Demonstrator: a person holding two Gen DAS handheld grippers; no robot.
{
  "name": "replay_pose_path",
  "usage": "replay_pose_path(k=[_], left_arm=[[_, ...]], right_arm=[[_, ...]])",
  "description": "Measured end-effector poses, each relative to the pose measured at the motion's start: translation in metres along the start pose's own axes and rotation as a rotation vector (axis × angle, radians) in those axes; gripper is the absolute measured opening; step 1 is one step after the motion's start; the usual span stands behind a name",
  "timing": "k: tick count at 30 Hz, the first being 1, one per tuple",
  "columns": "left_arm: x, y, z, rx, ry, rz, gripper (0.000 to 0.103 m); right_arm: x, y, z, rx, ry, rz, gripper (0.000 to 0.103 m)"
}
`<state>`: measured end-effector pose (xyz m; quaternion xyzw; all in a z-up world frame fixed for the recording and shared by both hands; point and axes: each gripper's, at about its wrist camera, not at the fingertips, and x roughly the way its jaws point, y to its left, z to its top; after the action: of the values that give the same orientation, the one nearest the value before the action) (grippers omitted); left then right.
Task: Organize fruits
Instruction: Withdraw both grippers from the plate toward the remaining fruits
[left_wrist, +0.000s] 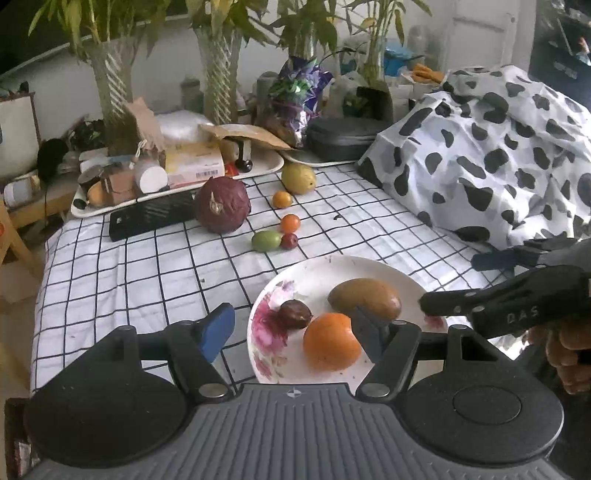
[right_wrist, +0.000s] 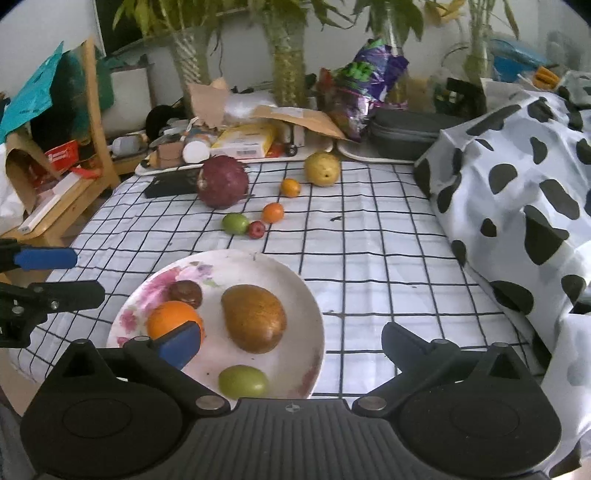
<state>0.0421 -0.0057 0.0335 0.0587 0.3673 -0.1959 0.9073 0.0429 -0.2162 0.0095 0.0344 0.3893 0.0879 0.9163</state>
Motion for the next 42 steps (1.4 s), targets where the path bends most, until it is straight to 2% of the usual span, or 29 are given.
replay_pose_path(k=[5,7,9,12,14,18,22,25,32,42], left_arm=[[0.005,0.001,0.002,0.011,-0.035,0.012,0.068],[0.009,0.005,-0.004,-0.020,-0.062,-0.010,0.068],[0.013,0.009,-0.004,-0.030,-0.058,-0.028,0.068],[0.016,0.014,-0.004,-0.014,-0.087,-0.002,0.068],[0.022,0.020,-0.005,-0.035,-0.060,0.013,0.068],[0.029,0.031,-0.004,-0.067,-0.070,-0.007,0.068],[0.042,0.036,-0.001,-0.045,-0.056,-0.010,0.068],[0.053,0.039,0.001,-0.039,-0.060,-0.017,0.068],[0.080,0.038,0.012,-0.006,-0.054,-0.014,0.068],[0.113,0.050,0.033,0.017,-0.064,-0.017,0.068]], right_arm=[[0.005,-0.003,0.003,0.021,-0.007,-0.033,0.103],[0.003,-0.005,0.003,0.024,-0.042,-0.057,0.103],[0.003,-0.008,0.003,0.022,-0.067,-0.070,0.103],[0.009,-0.013,0.007,0.035,-0.072,-0.115,0.103],[0.014,-0.016,0.012,0.049,-0.069,-0.129,0.103],[0.021,-0.012,0.020,0.031,-0.083,-0.124,0.103],[0.031,-0.004,0.030,-0.047,-0.094,-0.124,0.103],[0.036,-0.004,0.036,-0.050,-0.095,-0.119,0.103],[0.053,-0.011,0.043,-0.073,-0.066,-0.152,0.103],[0.082,-0.012,0.060,-0.127,-0.044,-0.144,0.103]])
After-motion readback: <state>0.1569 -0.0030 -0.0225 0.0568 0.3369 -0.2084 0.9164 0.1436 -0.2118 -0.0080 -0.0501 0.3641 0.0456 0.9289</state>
